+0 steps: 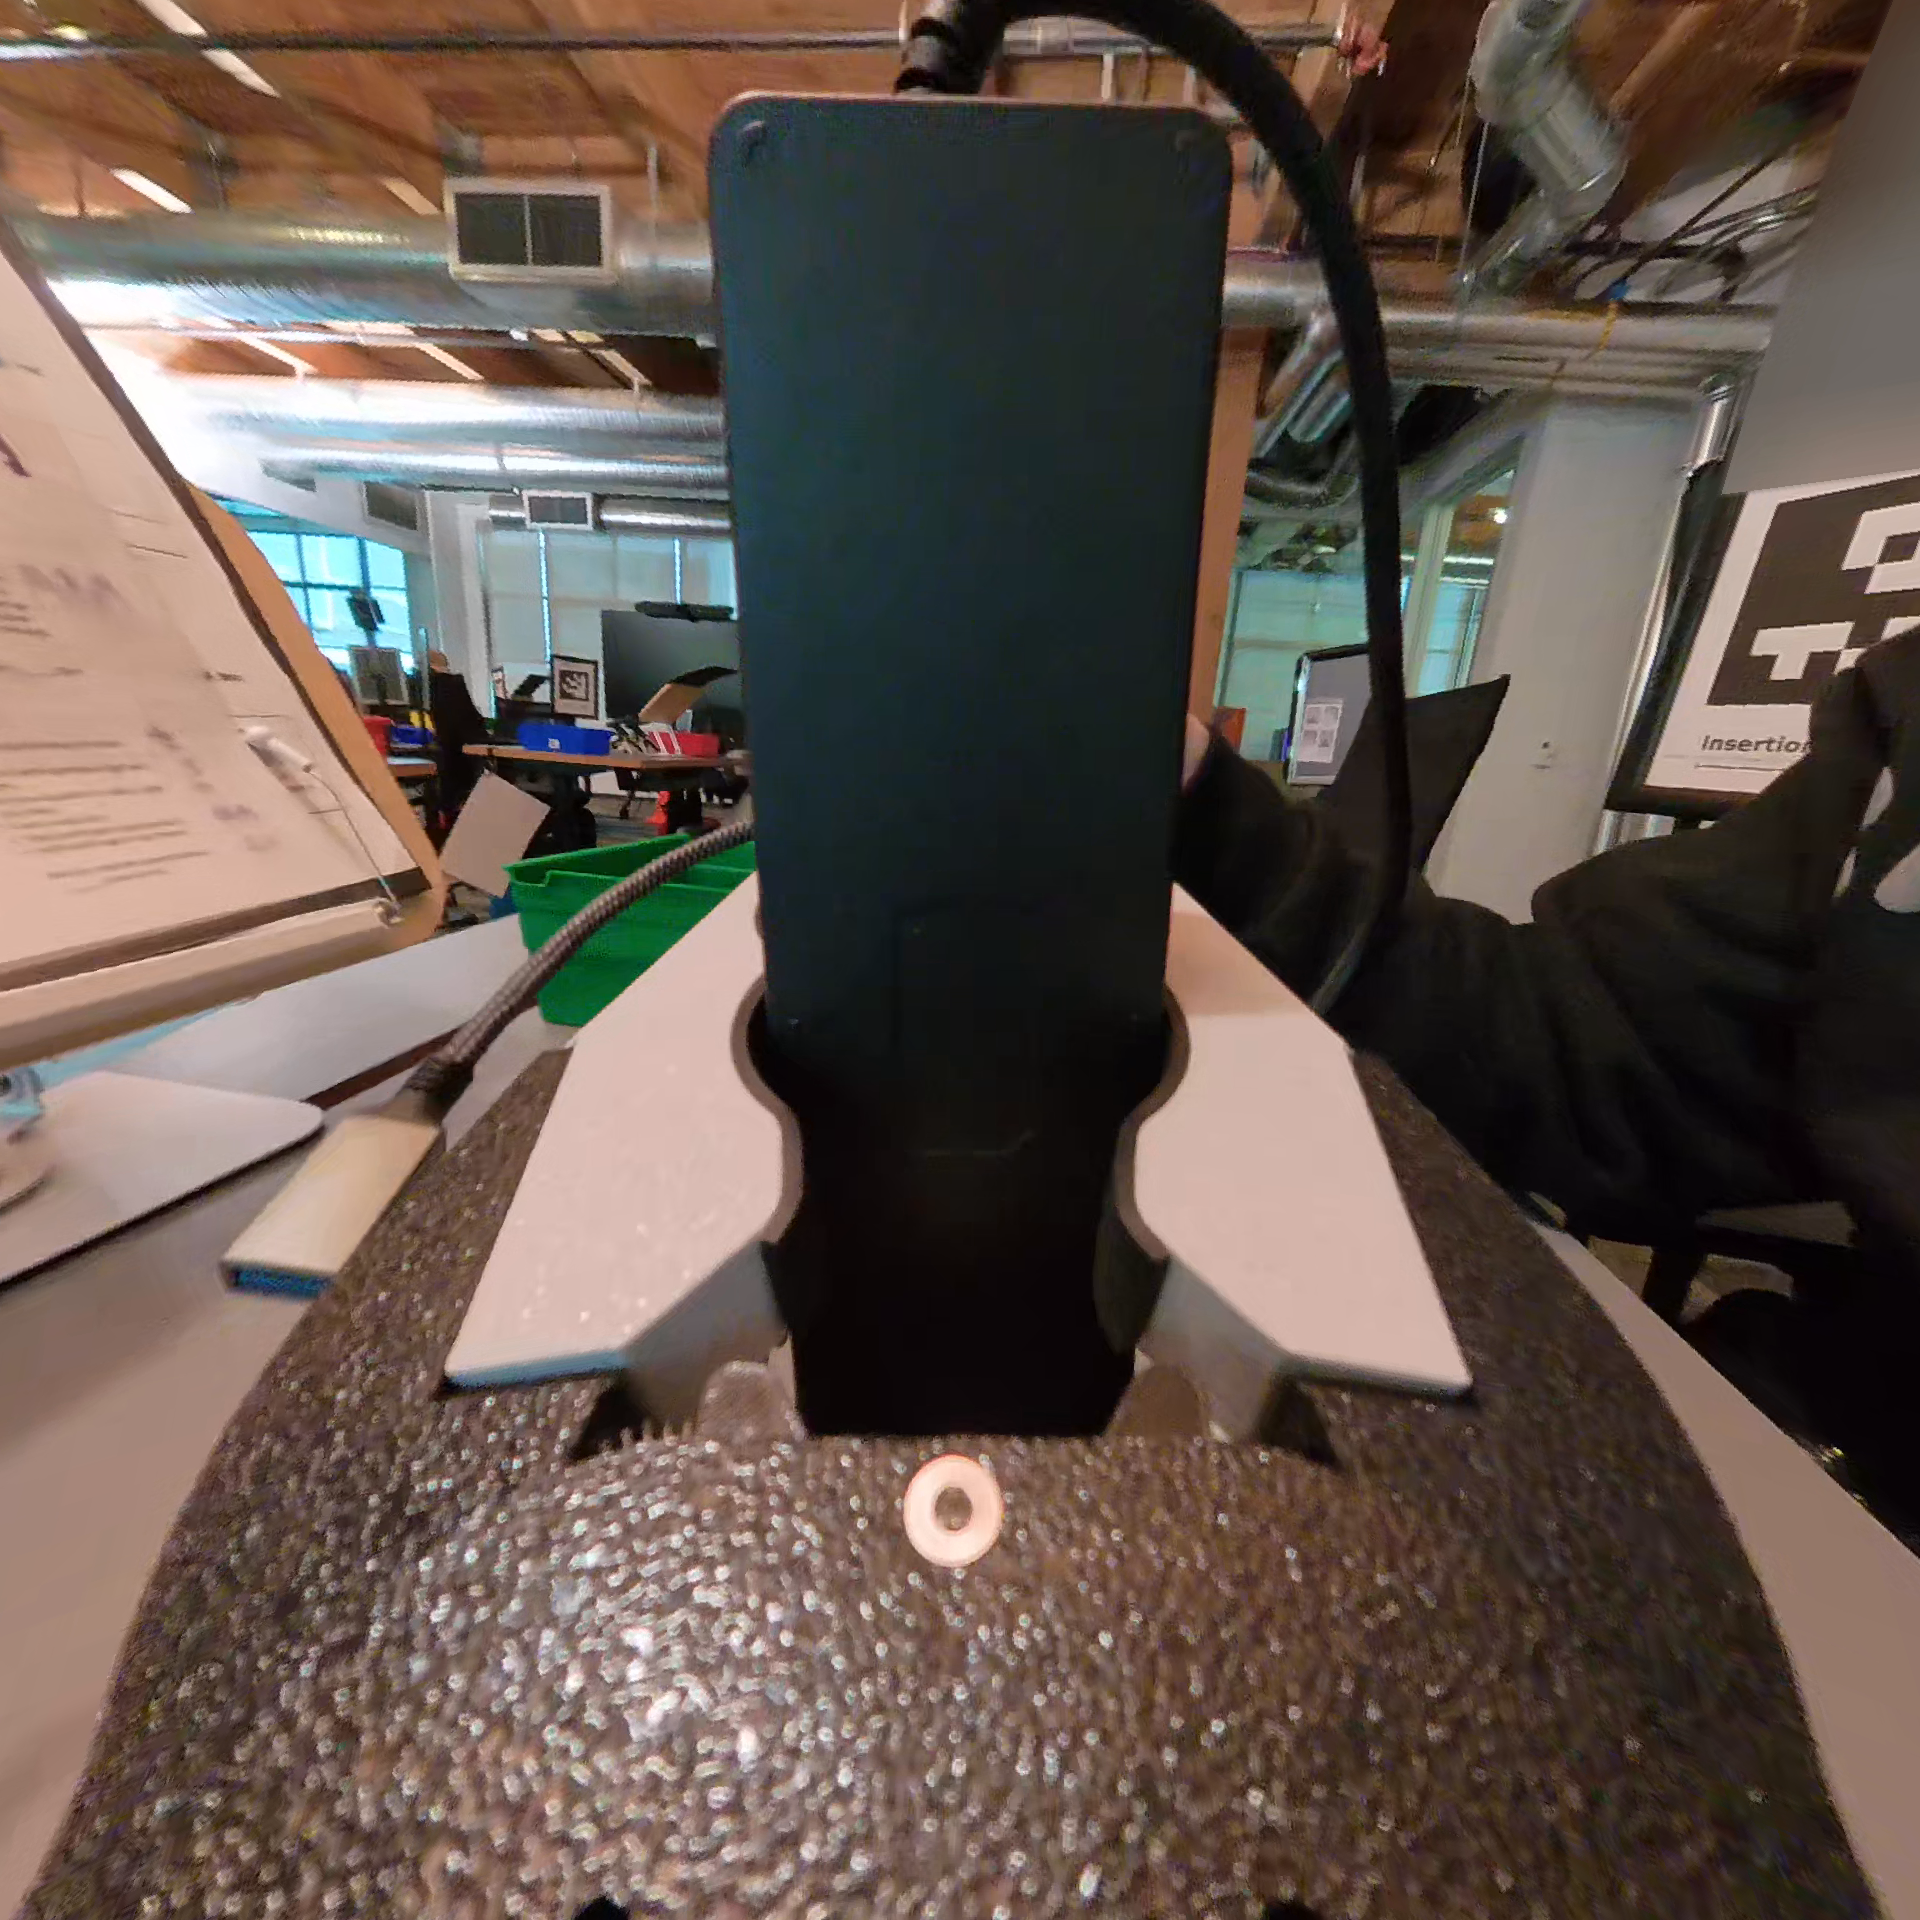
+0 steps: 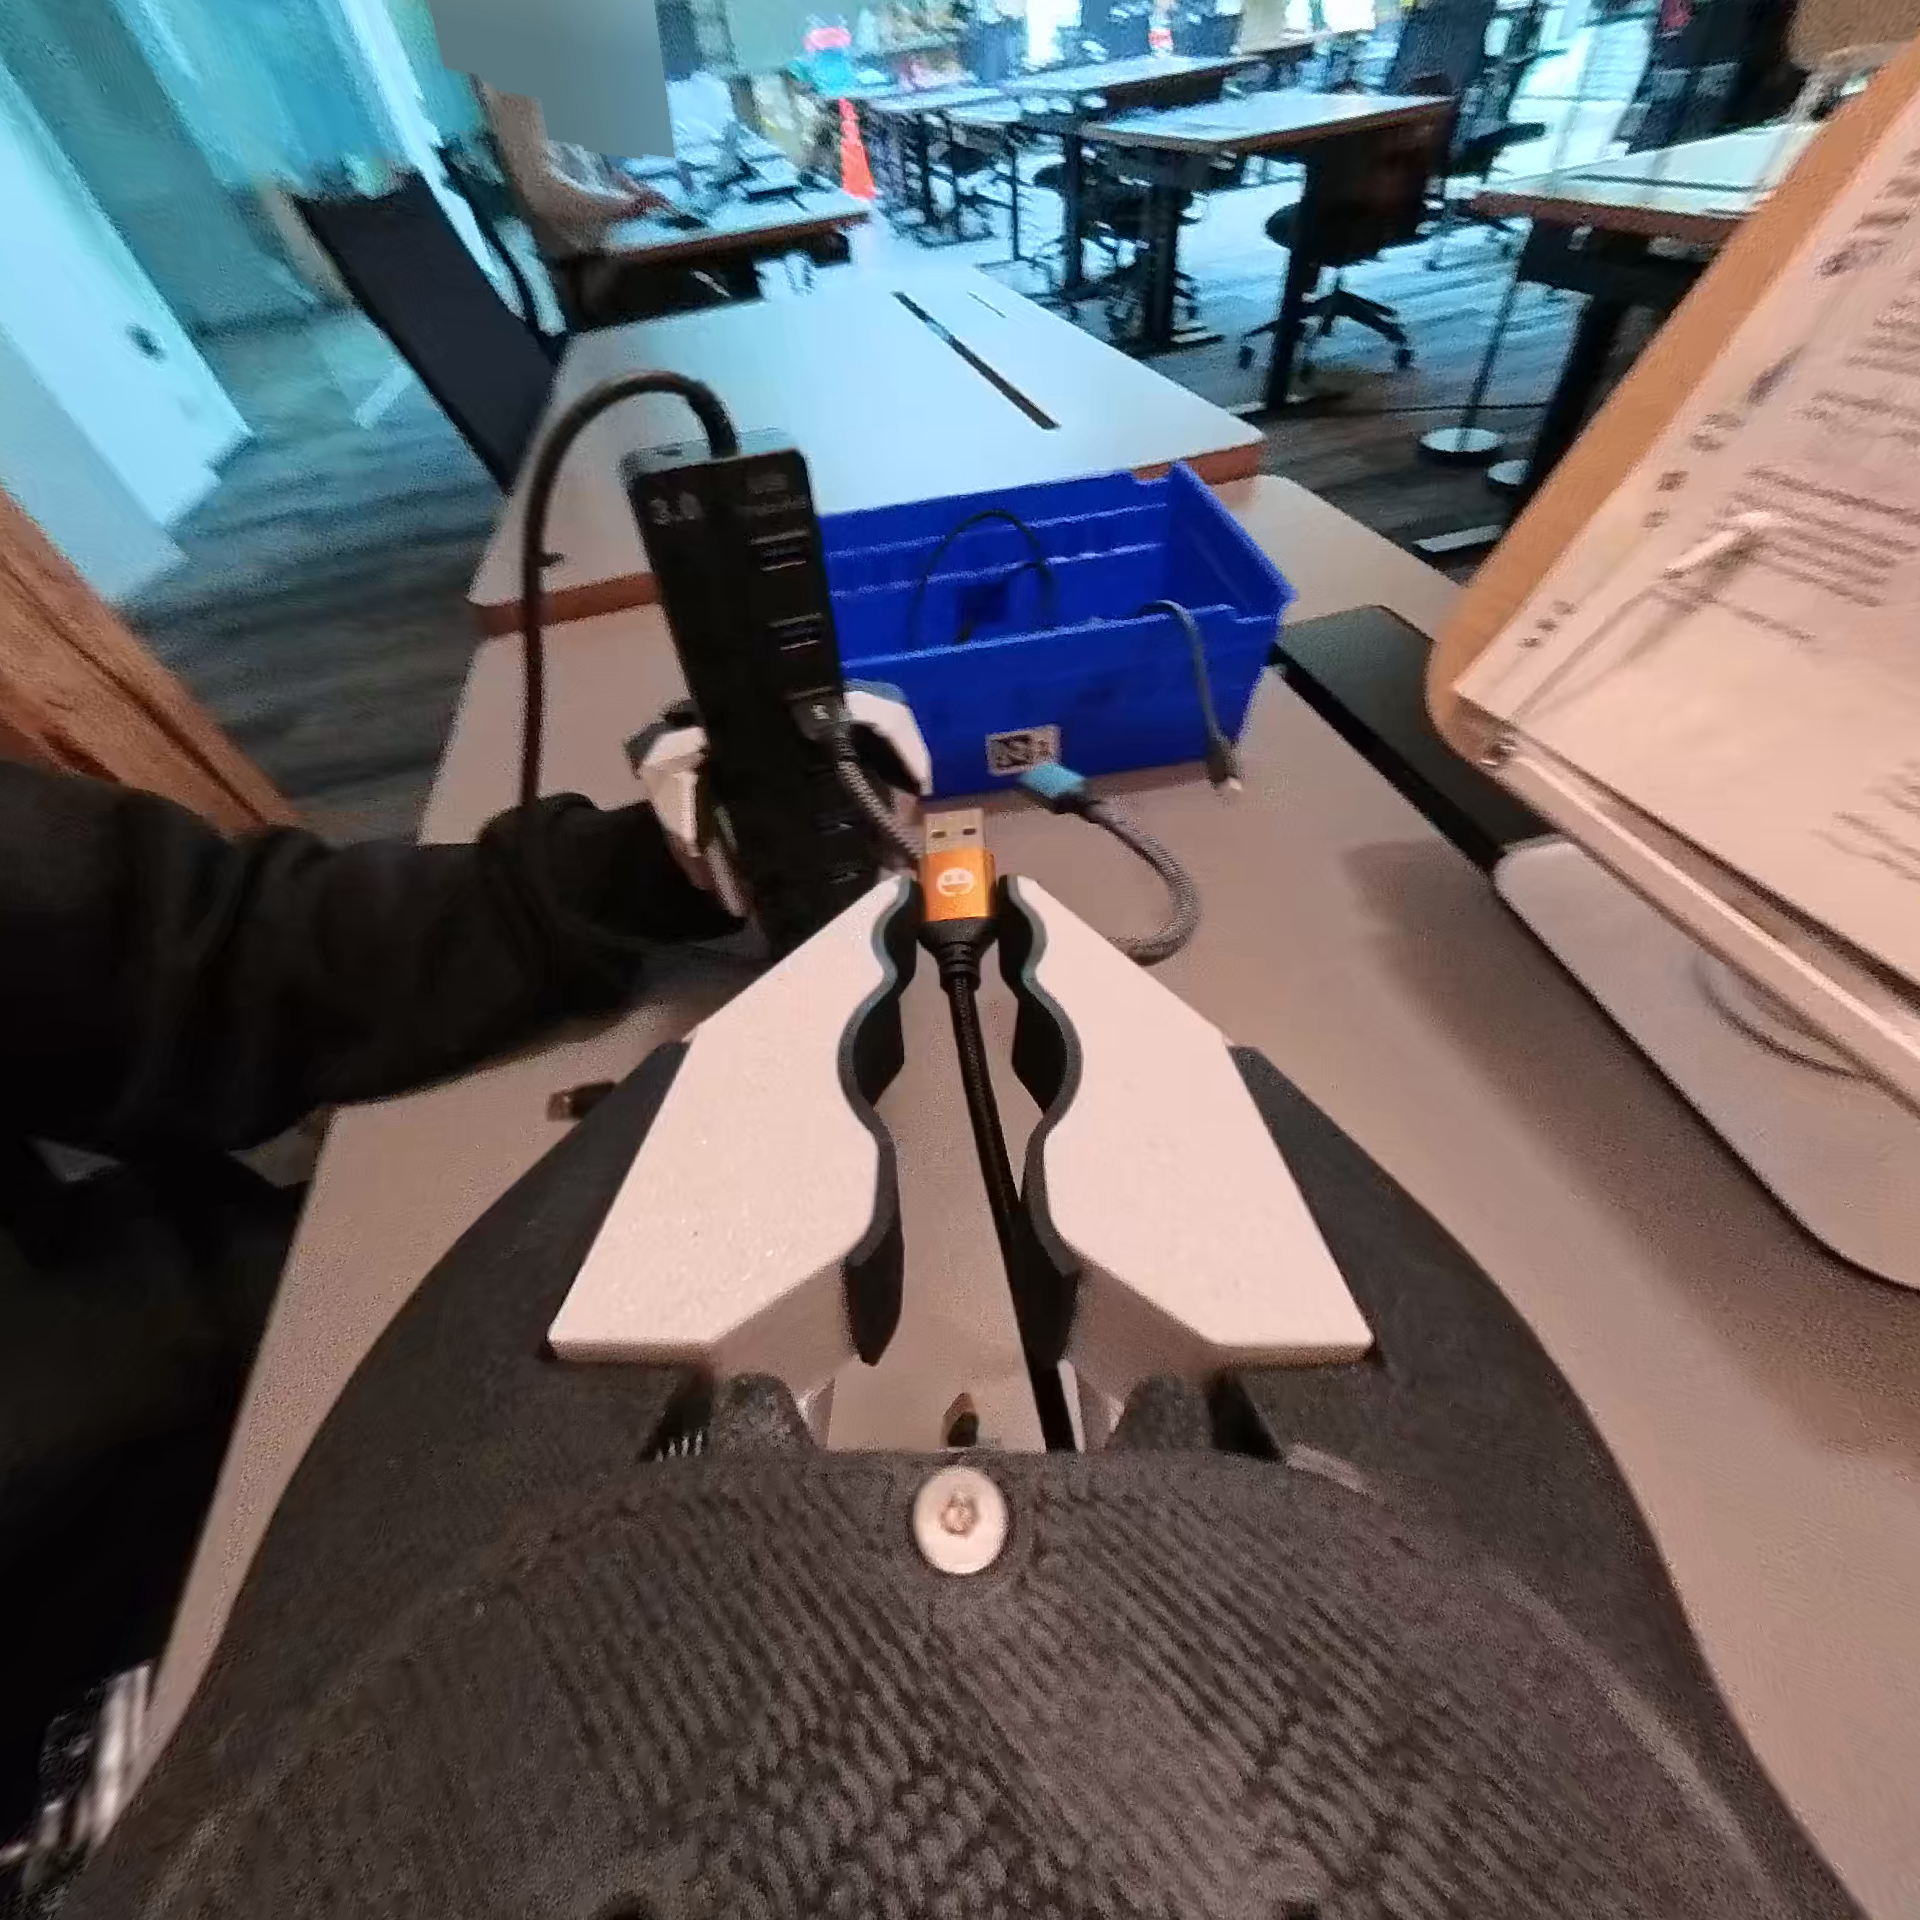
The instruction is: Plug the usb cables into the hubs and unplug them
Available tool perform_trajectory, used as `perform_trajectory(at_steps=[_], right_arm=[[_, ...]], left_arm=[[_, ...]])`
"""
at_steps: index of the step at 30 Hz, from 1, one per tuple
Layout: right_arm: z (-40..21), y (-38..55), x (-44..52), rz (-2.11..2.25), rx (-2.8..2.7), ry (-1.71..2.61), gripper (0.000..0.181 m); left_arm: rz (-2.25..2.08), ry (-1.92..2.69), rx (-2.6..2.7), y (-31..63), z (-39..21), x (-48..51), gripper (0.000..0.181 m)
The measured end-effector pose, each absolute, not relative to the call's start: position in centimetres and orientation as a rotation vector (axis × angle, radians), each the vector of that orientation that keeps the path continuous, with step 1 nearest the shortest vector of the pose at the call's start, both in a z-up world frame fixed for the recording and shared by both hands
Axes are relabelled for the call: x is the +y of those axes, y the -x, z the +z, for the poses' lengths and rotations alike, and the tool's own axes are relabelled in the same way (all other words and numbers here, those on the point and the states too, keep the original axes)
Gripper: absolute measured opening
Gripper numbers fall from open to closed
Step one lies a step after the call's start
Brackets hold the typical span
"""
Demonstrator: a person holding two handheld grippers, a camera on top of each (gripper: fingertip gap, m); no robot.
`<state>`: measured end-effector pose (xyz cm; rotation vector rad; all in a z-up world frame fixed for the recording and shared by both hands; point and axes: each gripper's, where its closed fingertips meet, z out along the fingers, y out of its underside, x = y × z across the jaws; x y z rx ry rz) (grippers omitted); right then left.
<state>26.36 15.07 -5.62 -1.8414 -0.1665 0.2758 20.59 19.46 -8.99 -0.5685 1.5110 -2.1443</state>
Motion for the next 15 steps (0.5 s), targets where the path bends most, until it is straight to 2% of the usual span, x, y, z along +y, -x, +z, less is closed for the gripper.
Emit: perform_trajectory(at_steps=[2,3,10,15], right_arm=[[-4.6,-27.5,13.6,0.194,-0.150,1.832,0.014],[-3.6,-28.5,12.5,0.142,-0.113,1.805,0.014],[3.5,-35.8,2.4,-0.374,0.136,1.548,0.014],[5.0,-39.0,-2.2,-0.737,0.146,1.476,0.014]], left_arm=[[-2.134,0.579,1.550,-20.7,-9.5,18.8,0.066],[-2.142,0.585,1.560,-20.7,-9.7,18.5,0.062],[-2.190,0.547,1.589,-20.5,-9.6,16.3,0.062],[-2.190,0.534,1.632,-20.3,-10.0,15.4,0.062]])
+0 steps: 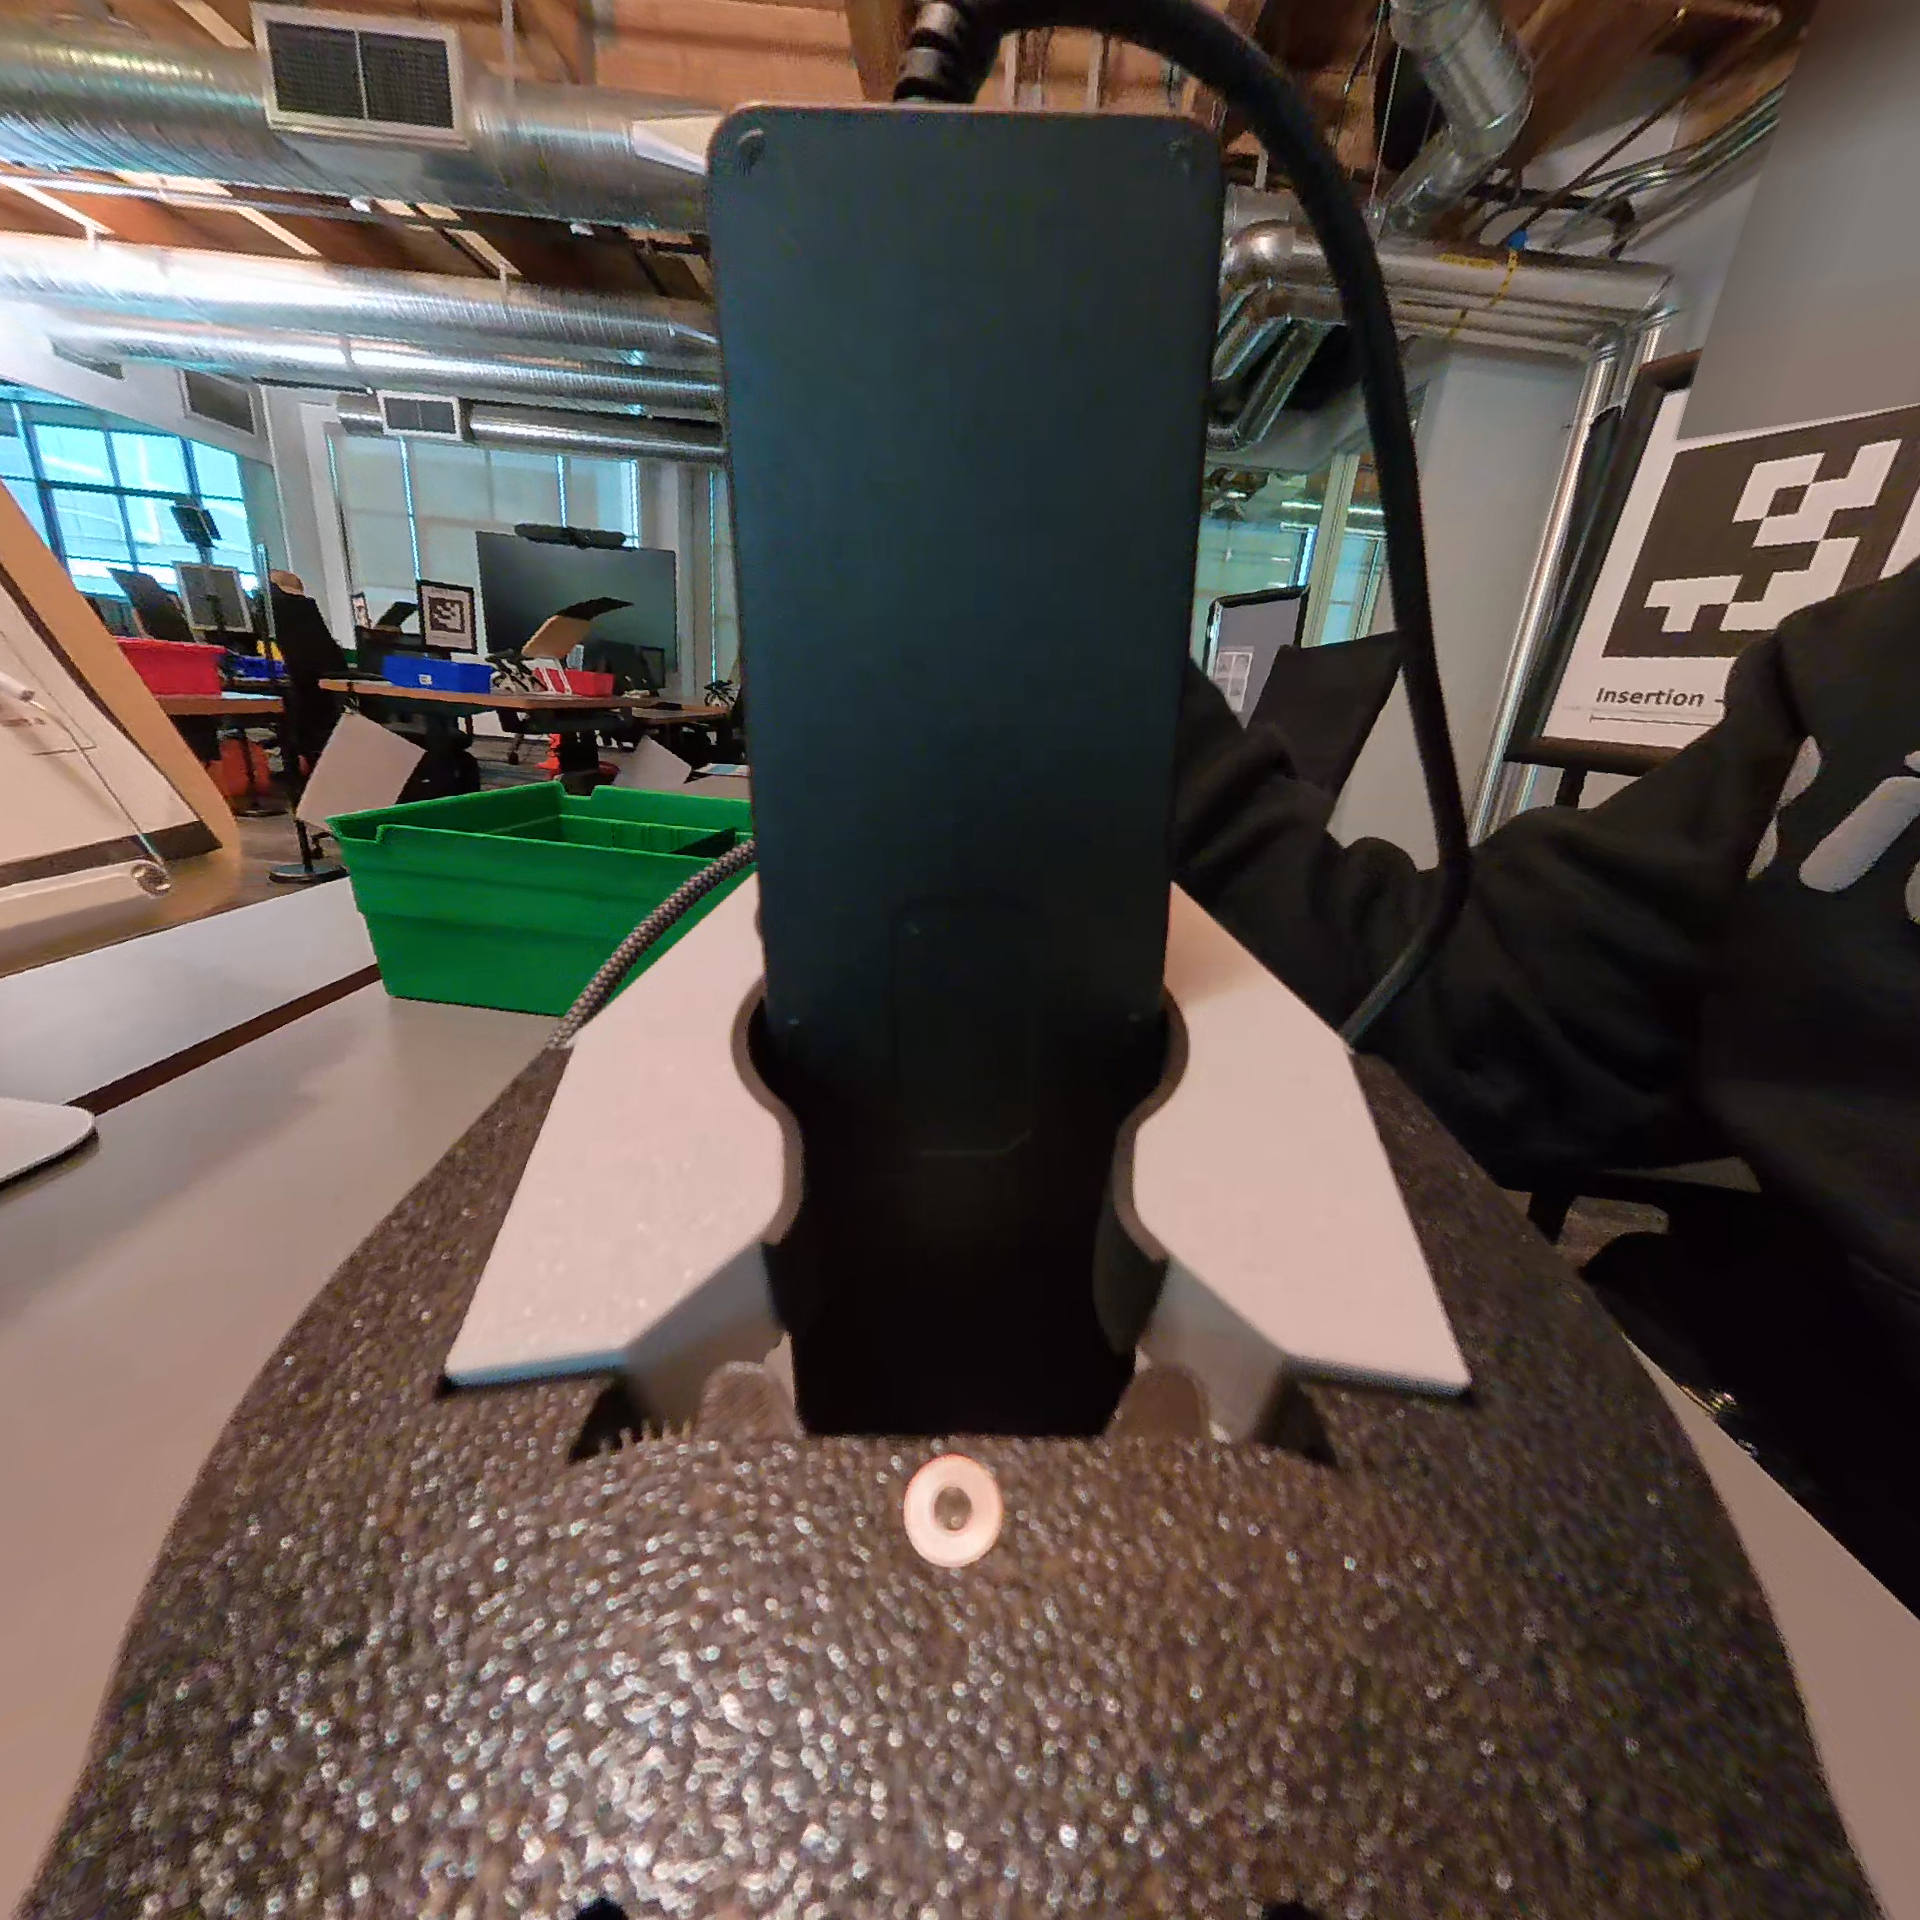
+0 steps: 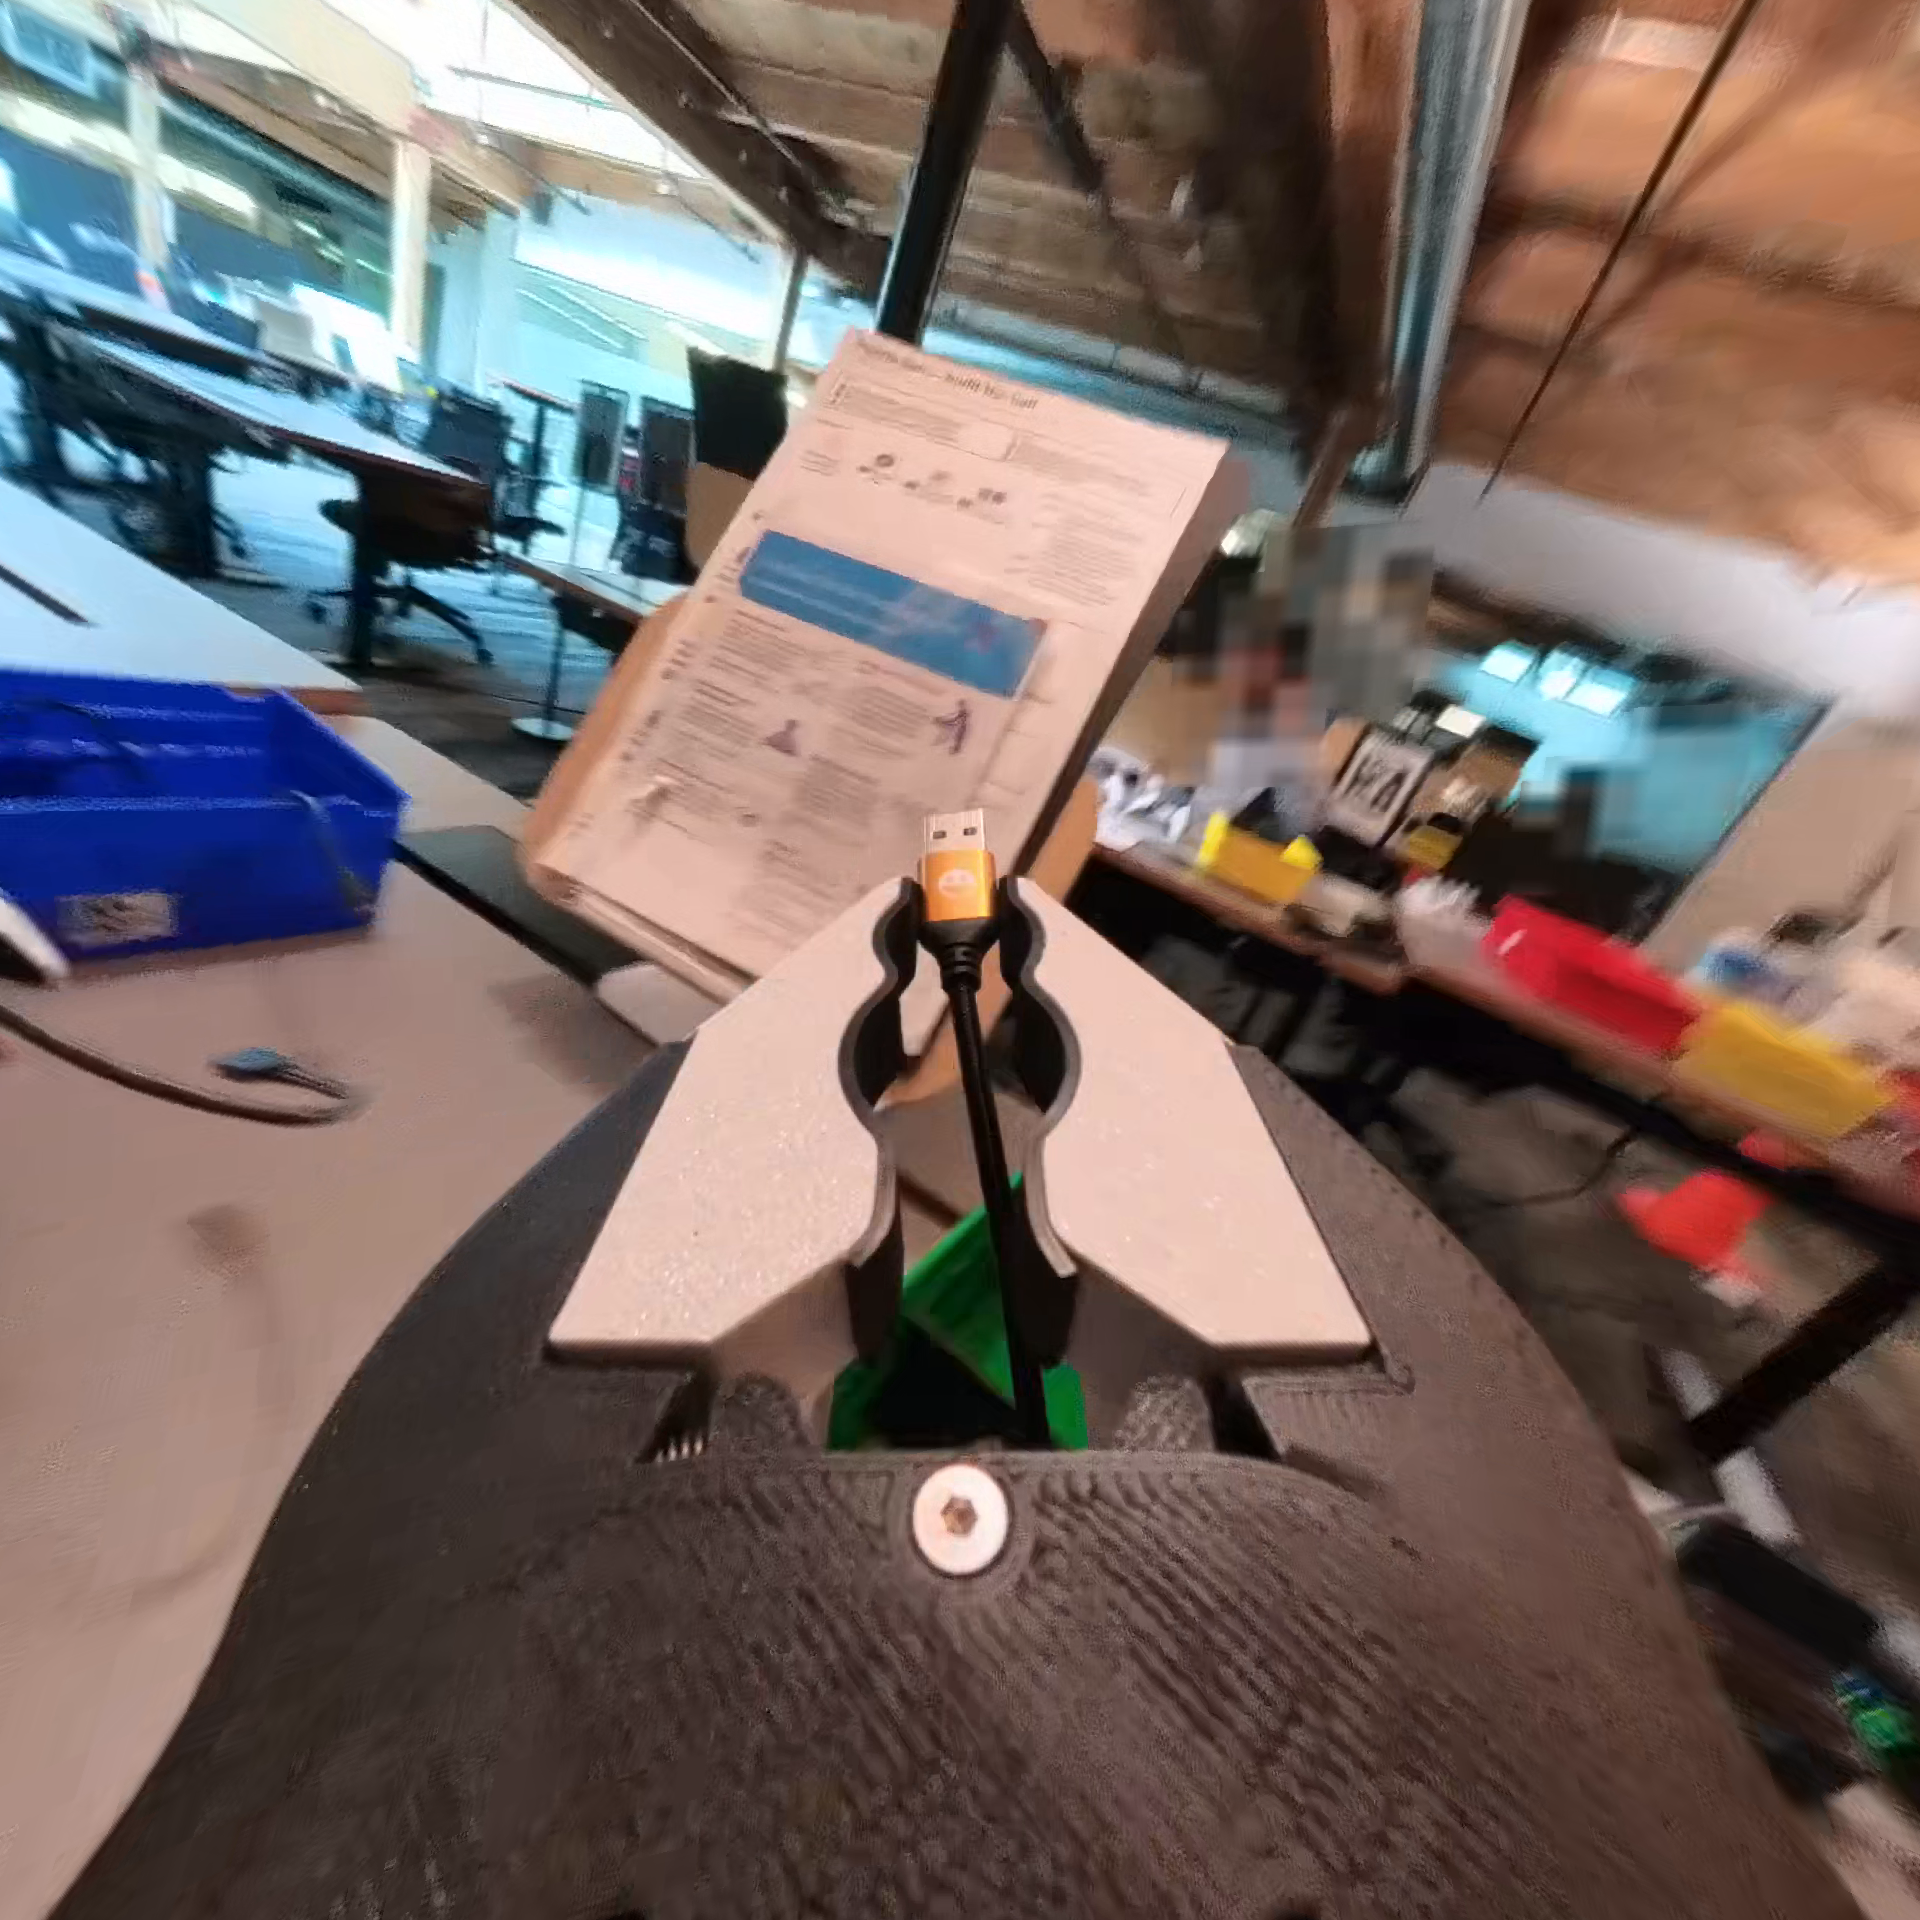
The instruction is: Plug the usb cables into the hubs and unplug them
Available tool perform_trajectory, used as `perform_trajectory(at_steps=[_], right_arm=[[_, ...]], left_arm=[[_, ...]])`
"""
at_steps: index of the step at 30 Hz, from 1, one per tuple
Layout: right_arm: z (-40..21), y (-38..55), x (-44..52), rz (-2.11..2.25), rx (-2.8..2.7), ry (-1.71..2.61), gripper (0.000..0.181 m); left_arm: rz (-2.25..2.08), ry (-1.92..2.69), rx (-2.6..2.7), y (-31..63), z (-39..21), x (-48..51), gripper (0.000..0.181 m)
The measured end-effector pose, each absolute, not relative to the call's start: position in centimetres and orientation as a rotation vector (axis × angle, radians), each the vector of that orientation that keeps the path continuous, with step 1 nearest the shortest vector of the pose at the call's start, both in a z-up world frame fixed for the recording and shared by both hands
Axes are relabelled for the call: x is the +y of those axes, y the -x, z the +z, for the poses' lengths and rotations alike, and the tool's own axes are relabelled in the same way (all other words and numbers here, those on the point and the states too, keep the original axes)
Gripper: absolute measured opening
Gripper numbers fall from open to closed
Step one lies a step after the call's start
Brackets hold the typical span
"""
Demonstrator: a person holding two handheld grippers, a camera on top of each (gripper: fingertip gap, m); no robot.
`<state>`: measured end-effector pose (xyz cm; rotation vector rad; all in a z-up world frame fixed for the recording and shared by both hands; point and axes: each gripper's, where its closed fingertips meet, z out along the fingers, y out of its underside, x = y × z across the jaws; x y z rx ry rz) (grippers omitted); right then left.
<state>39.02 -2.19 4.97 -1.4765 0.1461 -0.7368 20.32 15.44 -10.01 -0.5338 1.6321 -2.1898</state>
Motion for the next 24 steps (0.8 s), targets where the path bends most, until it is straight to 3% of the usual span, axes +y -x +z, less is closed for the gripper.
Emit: perform_trajectory(at_steps=[4,10,15,18,24], right_arm=[[0.3,-43.9,-4.0,-0.862,0.212,1.626,0.014],[1.0,-47.2,-9.4,-1.072,0.407,1.434,0.014],[-0.4,-47.9,-10.5,-0.874,0.521,1.427,0.014],[-6.7,-48.9,-8.5,-0.564,0.575,1.648,0.014],[-15.1,-49.5,-7.8,-0.485,0.625,2.013,0.015]], left_arm=[[-2.199,0.533,1.635,-20.3,-10.1,15.2,0.062],[-2.202,0.534,1.649,-20.3,-10.3,15.0,0.062],[-2.208,0.539,1.658,-20.3,-10.5,14.8,0.062],[-2.204,0.538,1.670,-20.4,-10.7,14.6,0.062],[-2.202,0.550,1.687,-20.5,-11.0,14.4,0.062]])
